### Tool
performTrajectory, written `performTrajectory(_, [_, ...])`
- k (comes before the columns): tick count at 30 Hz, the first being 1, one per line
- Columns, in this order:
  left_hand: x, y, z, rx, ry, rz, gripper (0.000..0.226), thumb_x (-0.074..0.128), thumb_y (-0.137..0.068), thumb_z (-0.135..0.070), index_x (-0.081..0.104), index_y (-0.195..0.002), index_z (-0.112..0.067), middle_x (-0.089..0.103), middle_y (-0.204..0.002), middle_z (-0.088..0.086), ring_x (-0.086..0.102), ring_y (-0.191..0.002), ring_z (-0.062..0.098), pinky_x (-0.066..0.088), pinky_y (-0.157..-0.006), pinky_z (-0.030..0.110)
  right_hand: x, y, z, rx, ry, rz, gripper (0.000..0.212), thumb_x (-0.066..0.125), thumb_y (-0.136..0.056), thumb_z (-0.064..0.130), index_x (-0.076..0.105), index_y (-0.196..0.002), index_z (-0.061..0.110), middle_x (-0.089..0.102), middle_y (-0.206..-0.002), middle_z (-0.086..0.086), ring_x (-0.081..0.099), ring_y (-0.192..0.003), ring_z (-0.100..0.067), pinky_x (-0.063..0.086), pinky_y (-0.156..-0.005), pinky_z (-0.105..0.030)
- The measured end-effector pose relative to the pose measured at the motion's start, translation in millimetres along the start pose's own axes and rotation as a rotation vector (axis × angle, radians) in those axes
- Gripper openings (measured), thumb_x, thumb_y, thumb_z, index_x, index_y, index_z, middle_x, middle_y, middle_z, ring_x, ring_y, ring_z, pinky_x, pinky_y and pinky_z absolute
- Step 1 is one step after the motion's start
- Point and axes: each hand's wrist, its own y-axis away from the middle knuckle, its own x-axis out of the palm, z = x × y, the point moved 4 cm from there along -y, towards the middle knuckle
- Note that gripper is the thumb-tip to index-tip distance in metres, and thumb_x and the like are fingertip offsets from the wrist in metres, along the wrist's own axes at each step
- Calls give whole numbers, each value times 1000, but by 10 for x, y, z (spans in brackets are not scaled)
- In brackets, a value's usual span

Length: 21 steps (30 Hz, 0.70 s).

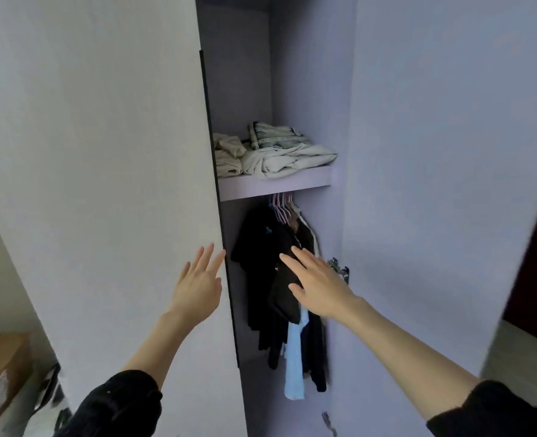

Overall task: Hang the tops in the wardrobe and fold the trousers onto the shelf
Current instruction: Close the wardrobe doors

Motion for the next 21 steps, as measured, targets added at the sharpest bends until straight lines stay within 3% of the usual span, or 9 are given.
performTrajectory(3, [71,145,-513,111,120,-58,56,36,-99,-13,15,-150,-18,6,-158,3,0,-146,20,9,-117,33,-364,537,-383,131,-11,-122,56,39,-99,22,17,-150,21,13,-157,-4,17,-144,-21,21,-113,-30])
performTrajectory(7, [142,259,-1325,302,193,-65,55,40,-98,-12,21,-149,-14,11,-158,5,2,-146,22,9,-117,36,-842,1202,-862,259,43,-293,52,40,-98,20,25,-148,17,20,-156,-5,21,-142,-19,24,-111,-29])
performTrajectory(9, [157,292,-1748,369,211,-78,55,39,-98,-12,20,-149,-13,10,-158,5,1,-146,21,7,-117,36,-1035,1462,-1075,283,90,-406,46,43,-97,17,38,-142,12,36,-148,-8,35,-135,-25,31,-106,-34])
performTrajectory(11, [183,311,-2139,422,210,-92,54,39,-98,-12,21,-149,-13,10,-158,5,2,-146,22,9,-117,37,-1205,1677,-1278,333,101,-599,37,43,-95,14,54,-130,8,57,-129,-10,53,-117,-30,43,-91,-39])
performTrajectory(13, [214,316,-2500,460,216,-112,52,38,-96,-11,27,-146,-9,19,-155,10,12,-145,28,19,-115,44,-1347,1880,-1539,471,-24,-776,33,43,-95,12,57,-124,6,62,-118,-10,58,-106,-30,46,-82,-40])
performTrajectory(14, [235,303,-2692,476,231,-125,51,37,-94,-13,31,-144,-6,26,-153,13,20,-143,32,26,-112,48,-1375,1955,-1723,547,-124,-800,34,44,-96,13,53,-127,5,59,-121,-11,56,-109,-30,46,-85,-41])
performTrajectory(16, [306,270,-2980,476,246,-111,55,34,-91,-21,34,-142,-2,34,-148,17,31,-137,38,33,-105,52,-1328,2002,-2022,643,-347,-700,46,45,-97,18,35,-141,7,43,-139,-11,46,-124,-28,40,-100,-41])
performTrajectory(18, [410,290,-3284,467,263,-114,58,37,-92,-23,28,-144,-1,31,-150,16,30,-137,36,33,-106,51,-1229,1962,-2224,559,-516,-517,56,42,-99,21,18,-150,15,28,-151,-3,33,-136,-21,30,-111,-36])
performTrajectory(21, [597,374,-3600,439,249,-76,63,36,-100,-23,-2,-149,-12,-10,-153,-2,-6,-145,21,8,-119,40,-1184,1941,-2387,467,-635,-472,56,38,-101,17,12,-151,20,34,-149,3,38,-133,-15,35,-106,-28])
